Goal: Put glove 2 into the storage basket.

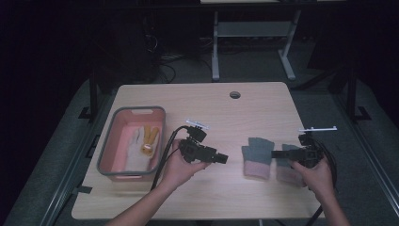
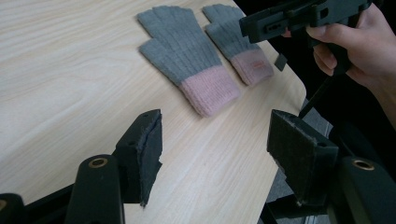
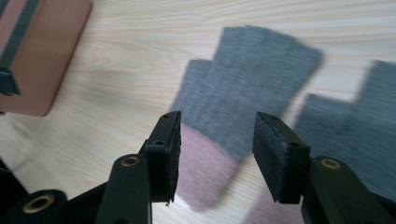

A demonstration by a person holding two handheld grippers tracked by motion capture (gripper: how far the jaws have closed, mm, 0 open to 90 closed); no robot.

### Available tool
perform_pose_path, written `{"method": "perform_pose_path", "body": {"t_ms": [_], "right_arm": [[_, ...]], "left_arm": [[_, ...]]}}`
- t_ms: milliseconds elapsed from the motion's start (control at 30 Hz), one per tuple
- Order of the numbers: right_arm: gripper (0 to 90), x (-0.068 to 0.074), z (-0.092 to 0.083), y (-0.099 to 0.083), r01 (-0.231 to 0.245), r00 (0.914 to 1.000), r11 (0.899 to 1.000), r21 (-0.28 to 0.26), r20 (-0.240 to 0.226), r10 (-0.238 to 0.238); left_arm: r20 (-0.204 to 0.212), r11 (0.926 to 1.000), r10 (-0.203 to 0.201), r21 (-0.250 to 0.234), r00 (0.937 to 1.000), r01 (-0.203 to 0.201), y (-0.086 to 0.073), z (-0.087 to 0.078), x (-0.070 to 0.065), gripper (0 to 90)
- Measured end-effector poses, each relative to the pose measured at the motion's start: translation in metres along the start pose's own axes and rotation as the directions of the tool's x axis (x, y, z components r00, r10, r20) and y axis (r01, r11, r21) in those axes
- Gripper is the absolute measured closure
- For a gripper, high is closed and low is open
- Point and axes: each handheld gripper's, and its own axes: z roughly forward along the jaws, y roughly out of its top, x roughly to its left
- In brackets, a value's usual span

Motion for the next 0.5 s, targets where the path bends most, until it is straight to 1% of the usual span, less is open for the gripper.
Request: {"method": "perform_pose_path", "body": {"t_ms": [133,200,233,267,333,367,500], "right_arm": [[53.3,-0.007,-0.004,-0.006,0.005,0.9992,1.0,-0.005,0.041,-0.005],[53.1,-0.008,-0.006,-0.009,0.017,0.9964,1.0,0.004,0.083,-0.017],[53.0,-0.009,-0.006,-0.011,0.029,0.9944,1.0,0.006,0.101,-0.03],[53.2,-0.011,-0.006,-0.012,0.029,0.9927,1.0,0.008,0.117,-0.029],[53.6,-0.013,-0.007,-0.016,0.022,0.9895,1.0,0.013,0.142,-0.024],[53.9,-0.016,-0.008,-0.018,0.026,0.9876,1.0,0.015,0.155,-0.028],[54.3,-0.021,-0.01,-0.023,0.026,0.9817,0.999,0.021,0.188,-0.03]], "left_arm": [[0.012,0.9999,0.01,0.004,0.9999,-0.01,-0.001,0.009,-0.005,34.9],[0.031,0.9998,0.011,0.017,0.9994,-0.011,-0.002,0.014,-0.007,35.7],[0.035,0.9997,0.011,0.02,0.9993,-0.011,-0.002,0.017,-0.009,35.8],[0.035,0.9995,0.018,0.023,0.9992,-0.019,-0.003,0.019,-0.011,35.7],[0.041,0.9992,0.028,0.027,0.9988,-0.029,-0.003,0.022,-0.012,35.5],[0.043,0.9995,0.024,0.021,0.9988,-0.025,-0.003,0.023,-0.013,35.4],[0.043,0.9994,0.026,0.021,0.9987,-0.027,-0.003,0.029,-0.013,34.7]]}}
